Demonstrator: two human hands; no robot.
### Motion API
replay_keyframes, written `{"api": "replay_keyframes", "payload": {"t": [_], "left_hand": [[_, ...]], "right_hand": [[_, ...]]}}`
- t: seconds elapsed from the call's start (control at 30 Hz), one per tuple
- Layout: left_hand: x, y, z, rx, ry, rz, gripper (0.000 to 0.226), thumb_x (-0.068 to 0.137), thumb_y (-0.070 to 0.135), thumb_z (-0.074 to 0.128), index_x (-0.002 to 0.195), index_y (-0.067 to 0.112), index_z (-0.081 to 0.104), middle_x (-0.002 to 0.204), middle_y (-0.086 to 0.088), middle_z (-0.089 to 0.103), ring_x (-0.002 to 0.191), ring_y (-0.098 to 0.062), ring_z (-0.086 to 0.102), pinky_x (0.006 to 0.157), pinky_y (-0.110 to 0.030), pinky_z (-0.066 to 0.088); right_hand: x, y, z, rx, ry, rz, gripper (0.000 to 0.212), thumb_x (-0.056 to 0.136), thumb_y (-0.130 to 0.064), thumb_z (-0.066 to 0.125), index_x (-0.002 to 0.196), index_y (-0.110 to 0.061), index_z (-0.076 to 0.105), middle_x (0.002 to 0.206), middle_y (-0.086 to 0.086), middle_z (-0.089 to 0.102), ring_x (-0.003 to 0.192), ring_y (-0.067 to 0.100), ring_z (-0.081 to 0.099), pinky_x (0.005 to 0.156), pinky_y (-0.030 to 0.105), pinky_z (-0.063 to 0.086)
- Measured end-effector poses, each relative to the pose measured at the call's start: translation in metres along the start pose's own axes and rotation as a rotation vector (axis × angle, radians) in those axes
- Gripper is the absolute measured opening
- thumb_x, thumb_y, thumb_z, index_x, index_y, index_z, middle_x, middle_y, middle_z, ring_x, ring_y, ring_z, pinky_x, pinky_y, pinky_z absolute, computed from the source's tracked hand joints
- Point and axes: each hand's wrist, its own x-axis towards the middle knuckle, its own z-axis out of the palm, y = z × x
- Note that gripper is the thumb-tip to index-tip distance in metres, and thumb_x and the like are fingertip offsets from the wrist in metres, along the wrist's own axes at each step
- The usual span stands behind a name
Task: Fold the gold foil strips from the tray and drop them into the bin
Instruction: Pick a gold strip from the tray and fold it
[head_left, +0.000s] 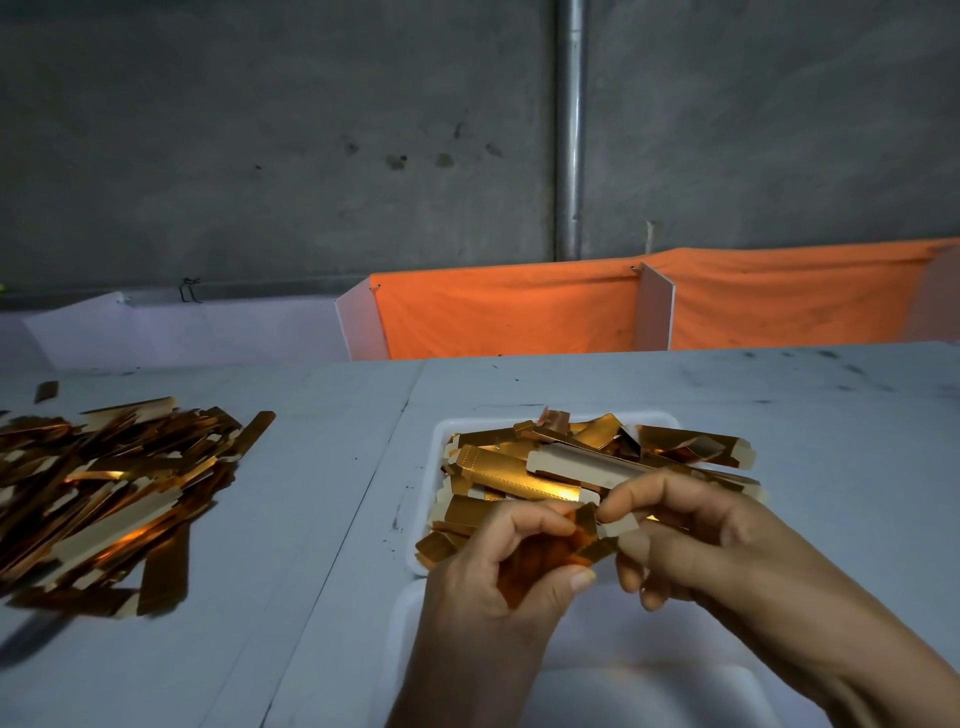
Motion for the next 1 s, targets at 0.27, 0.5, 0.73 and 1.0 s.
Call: {"api": "replay_keyframes", "payload": {"t": [0.27, 0.5, 0.73, 1.0], "left_hand": [[-0.001, 0.002, 0.002, 0.145, -0.003, 0.080, 0.038, 0.068, 0.037, 0.067, 0.097, 0.057, 0.054, 0.109, 0.033, 0.058, 0.102, 0.006, 0.058, 0.075, -0.006, 0.045], [-0.002, -0.001, 0.003, 0.300, -0.011, 0.210, 0.024, 0.072, 0.033, 0.066, 0.087, 0.050, 0.057, 0.113, 0.020, 0.062, 0.108, 0.005, 0.054, 0.083, -0.009, 0.046], [-0.002, 0.002, 0.001, 0.336, 0.062, 0.239, 0.025, 0.072, 0.031, 0.067, 0.087, 0.049, 0.057, 0.109, 0.016, 0.064, 0.102, -0.003, 0.060, 0.079, -0.007, 0.046], [-0.002, 0.003, 0.000, 0.360, 0.078, 0.273, 0.036, 0.073, 0.030, 0.066, 0.105, 0.041, 0.052, 0.109, 0.017, 0.063, 0.099, -0.007, 0.062, 0.081, -0.013, 0.049]], "right_hand": [[0.003, 0.004, 0.007, 0.036, 0.073, 0.029, 0.008, 0.075, -0.016, 0.074, 0.072, -0.019, 0.068, 0.060, 0.008, 0.059, 0.051, 0.013, 0.057, 0.051, 0.019, 0.047], [0.006, 0.012, 0.009, -0.079, 0.155, 0.023, 0.014, 0.085, 0.003, 0.061, 0.089, -0.009, 0.056, 0.052, 0.006, 0.050, 0.039, 0.014, 0.045, 0.044, 0.017, 0.039], [0.004, 0.005, 0.008, 0.247, 0.056, 0.089, 0.013, 0.073, -0.020, 0.064, 0.080, -0.011, 0.071, 0.062, 0.011, 0.054, 0.051, 0.019, 0.055, 0.047, 0.025, 0.047], [0.006, 0.009, 0.010, 0.424, 0.033, 0.128, 0.012, 0.066, -0.013, 0.068, 0.077, -0.011, 0.073, 0.061, 0.010, 0.053, 0.046, 0.015, 0.052, 0.040, 0.022, 0.045]]}}
